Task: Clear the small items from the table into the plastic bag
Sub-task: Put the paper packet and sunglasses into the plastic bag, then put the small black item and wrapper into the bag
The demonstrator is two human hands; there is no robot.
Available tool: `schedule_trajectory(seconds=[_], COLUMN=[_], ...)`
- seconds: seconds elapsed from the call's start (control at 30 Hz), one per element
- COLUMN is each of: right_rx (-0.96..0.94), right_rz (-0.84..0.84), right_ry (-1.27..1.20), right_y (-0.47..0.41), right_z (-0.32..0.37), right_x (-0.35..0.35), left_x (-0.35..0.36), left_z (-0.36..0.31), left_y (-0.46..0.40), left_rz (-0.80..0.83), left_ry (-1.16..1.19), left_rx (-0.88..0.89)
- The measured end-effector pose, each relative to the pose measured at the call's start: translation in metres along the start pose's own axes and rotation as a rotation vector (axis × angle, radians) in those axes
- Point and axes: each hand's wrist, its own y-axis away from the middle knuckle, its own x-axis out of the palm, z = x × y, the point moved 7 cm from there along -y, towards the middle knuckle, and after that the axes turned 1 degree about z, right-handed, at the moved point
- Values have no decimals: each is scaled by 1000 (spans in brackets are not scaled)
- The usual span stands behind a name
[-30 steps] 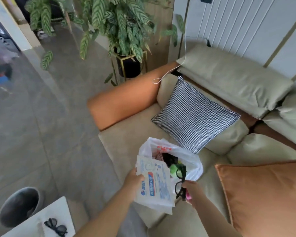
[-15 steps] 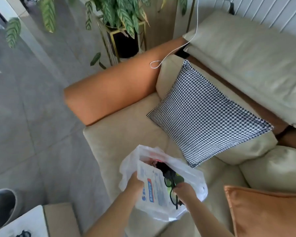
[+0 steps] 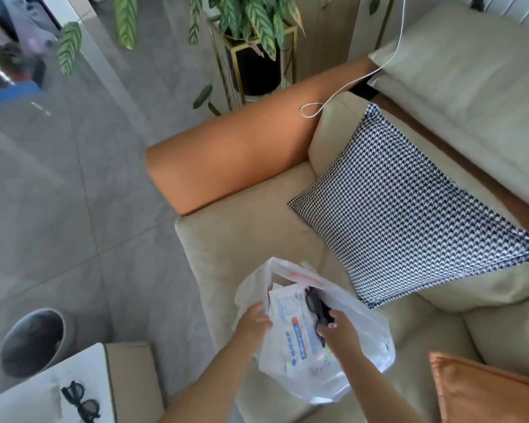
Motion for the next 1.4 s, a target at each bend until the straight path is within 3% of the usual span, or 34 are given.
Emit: schedule_trajectory(seconds=[0.17, 0.33, 0.7, 0.9, 1.1, 1.27, 1.4], right_rx=[-80, -175, -395, -607, -826, -1019, -1184], right_rz=[67, 137, 150, 267, 346, 502, 642], right_ry=[62, 87, 343, 540, 656, 892, 1094], right_y=[22, 61, 204, 300, 391, 449, 482], right_z=[10, 29, 54, 55, 49, 32, 5], right_x=[11, 36, 121, 208, 282, 339, 377], left_x=[-20, -34, -117, -181, -240, -264, -248], left_z=[18, 38, 129, 218, 305, 388, 462], left_y=[17, 52, 158, 216, 270, 313, 344], left_rz=[-120, -60, -114, -216, -342, -490, -585], left_ry=[77, 187, -64, 102, 99, 240, 484], left_rx=[15, 20, 143, 140, 145, 7, -102])
